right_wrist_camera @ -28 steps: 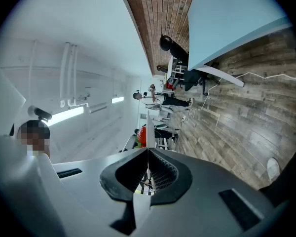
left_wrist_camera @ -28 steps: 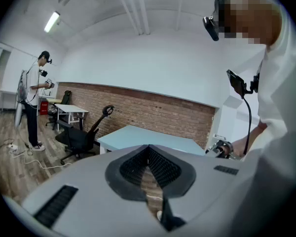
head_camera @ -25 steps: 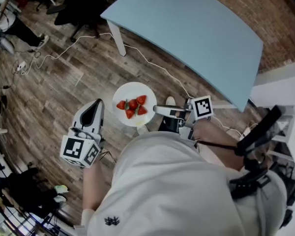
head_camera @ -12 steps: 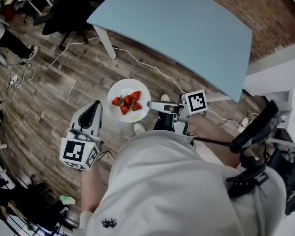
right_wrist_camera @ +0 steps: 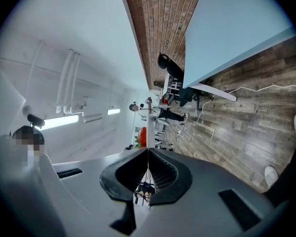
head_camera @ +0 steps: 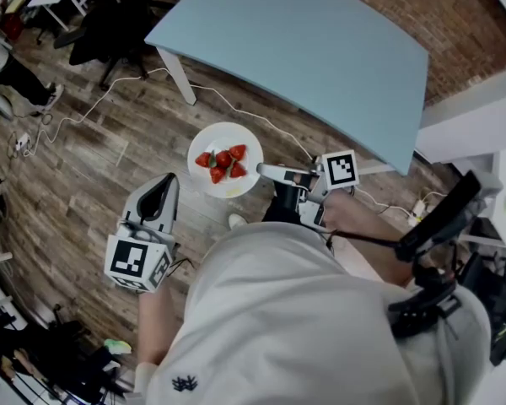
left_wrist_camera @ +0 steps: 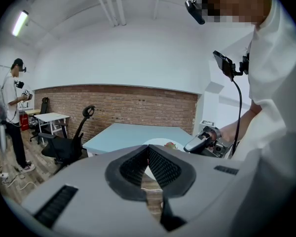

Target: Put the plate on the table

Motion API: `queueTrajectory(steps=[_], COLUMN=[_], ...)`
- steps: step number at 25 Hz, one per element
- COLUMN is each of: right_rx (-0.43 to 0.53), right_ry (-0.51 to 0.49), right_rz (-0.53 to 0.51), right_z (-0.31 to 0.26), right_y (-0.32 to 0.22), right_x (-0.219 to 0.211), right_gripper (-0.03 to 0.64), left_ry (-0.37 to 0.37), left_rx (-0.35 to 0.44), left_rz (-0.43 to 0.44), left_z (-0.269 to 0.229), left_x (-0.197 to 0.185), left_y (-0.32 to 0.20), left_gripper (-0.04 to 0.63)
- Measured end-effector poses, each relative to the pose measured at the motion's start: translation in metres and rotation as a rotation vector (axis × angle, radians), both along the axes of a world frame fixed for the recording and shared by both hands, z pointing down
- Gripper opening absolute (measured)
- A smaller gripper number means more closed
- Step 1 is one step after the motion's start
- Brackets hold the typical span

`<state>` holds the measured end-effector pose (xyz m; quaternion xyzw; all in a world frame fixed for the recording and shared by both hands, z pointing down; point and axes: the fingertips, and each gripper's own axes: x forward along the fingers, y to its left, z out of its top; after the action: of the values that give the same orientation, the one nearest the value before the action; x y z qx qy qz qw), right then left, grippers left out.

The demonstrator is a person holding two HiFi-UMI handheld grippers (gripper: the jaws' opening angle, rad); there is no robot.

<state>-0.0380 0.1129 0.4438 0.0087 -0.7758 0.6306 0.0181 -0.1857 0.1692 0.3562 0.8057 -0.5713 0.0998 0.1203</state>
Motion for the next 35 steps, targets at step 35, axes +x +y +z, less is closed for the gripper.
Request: queueTrajectory(steps=[35], right_rx=[-0.063], right_ry=[0.021], right_rz=[0.364], right_z=[0.054], right_y=[-0.355], right_x=[0.141], right_gripper=[0.015], left_ry=[0.006], left_rx=[-0.131], left_rz=[0.19], left_z=[0.022], left_x=[0.113], left_y=[-0.271], left_gripper=[0.002])
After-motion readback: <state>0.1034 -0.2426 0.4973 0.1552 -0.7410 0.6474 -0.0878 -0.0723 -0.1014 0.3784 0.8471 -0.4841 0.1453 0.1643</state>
